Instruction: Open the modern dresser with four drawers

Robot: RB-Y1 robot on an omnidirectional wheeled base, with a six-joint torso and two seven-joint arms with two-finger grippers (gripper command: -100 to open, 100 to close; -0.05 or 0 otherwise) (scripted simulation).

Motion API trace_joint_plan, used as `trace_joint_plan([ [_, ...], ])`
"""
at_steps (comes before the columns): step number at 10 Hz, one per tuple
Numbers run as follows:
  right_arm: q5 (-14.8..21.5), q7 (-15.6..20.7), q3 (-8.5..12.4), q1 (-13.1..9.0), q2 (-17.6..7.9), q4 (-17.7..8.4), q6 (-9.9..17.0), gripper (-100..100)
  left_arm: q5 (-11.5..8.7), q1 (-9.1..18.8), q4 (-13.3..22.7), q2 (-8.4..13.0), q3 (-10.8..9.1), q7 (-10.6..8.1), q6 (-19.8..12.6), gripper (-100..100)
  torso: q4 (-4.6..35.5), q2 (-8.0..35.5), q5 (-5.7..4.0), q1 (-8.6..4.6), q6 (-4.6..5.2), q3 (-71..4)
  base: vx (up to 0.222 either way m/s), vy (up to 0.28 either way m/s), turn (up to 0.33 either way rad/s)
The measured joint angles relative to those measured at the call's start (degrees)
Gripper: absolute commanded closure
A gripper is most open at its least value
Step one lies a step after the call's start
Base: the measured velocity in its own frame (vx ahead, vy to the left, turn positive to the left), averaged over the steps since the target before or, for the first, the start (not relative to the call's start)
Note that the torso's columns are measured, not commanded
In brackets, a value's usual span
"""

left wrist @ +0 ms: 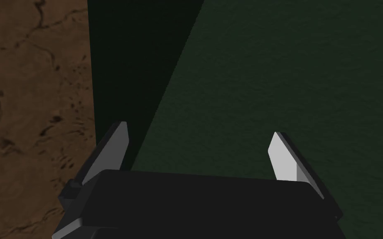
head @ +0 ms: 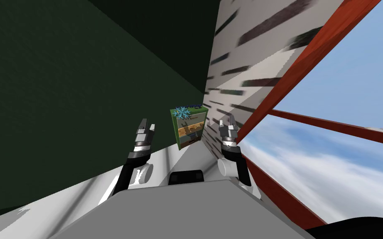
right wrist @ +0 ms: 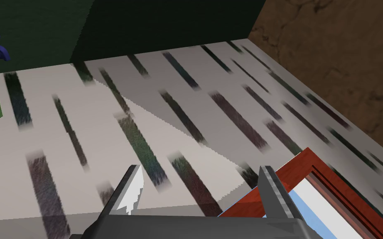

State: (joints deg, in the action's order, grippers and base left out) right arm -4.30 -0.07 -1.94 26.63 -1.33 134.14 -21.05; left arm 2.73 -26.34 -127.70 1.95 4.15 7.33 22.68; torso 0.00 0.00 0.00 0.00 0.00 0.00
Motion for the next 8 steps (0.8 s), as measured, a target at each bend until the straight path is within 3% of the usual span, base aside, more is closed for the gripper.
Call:
trace_joint_plan([
  [2, 0.0, 0.0, 0.0, 0.0, 0.0, 0.0, 0.0, 0, 0.0, 0.0, 0.0, 0.0, 0.0, 0.0, 0.0, 0, 6.0, 6.0, 0.0, 0.0, 0.0, -12.0, 0.0, 0.0, 0.0],
  [8, 0.0, 0.0, 0.0, 0.0, 0.0, 0.0, 0.0, 0, 0.0, 0.0, 0.0, 0.0, 0.0, 0.0, 0.0, 0, 31.1, 31.2, 0.0, 0.0, 0.0, -62.3, 0.0, 0.0, 0.0],
])
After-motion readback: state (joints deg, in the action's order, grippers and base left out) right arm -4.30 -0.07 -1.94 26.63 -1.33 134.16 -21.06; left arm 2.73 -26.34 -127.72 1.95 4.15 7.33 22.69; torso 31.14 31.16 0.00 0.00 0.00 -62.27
